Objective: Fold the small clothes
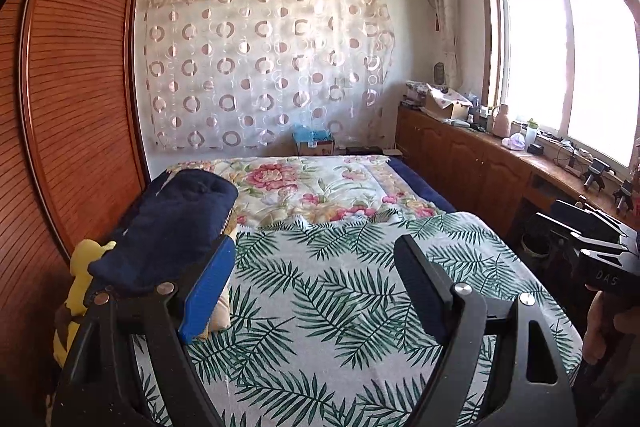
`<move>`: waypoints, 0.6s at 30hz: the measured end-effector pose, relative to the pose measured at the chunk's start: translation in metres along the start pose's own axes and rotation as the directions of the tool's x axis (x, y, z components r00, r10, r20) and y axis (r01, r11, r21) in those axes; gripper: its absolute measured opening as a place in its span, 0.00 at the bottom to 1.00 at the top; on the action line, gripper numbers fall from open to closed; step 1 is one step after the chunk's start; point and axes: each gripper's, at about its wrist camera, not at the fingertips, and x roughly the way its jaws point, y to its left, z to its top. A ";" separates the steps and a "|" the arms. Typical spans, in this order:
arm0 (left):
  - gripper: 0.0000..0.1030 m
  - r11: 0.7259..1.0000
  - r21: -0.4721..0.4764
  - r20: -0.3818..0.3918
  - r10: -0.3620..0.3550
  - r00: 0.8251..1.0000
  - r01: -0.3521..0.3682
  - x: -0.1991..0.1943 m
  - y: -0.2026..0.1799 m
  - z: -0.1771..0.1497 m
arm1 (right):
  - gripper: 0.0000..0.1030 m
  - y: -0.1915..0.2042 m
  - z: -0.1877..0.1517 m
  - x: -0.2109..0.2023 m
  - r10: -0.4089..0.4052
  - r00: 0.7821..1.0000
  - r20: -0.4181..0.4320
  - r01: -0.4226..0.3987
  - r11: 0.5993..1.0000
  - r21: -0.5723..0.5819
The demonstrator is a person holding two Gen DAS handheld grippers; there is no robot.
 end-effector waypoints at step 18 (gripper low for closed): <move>0.80 0.999 0.014 0.060 0.029 0.998 -0.030 -0.027 -0.005 0.013 | 0.76 0.001 -0.017 -0.016 -0.021 0.997 0.076 0.019 1.000 0.024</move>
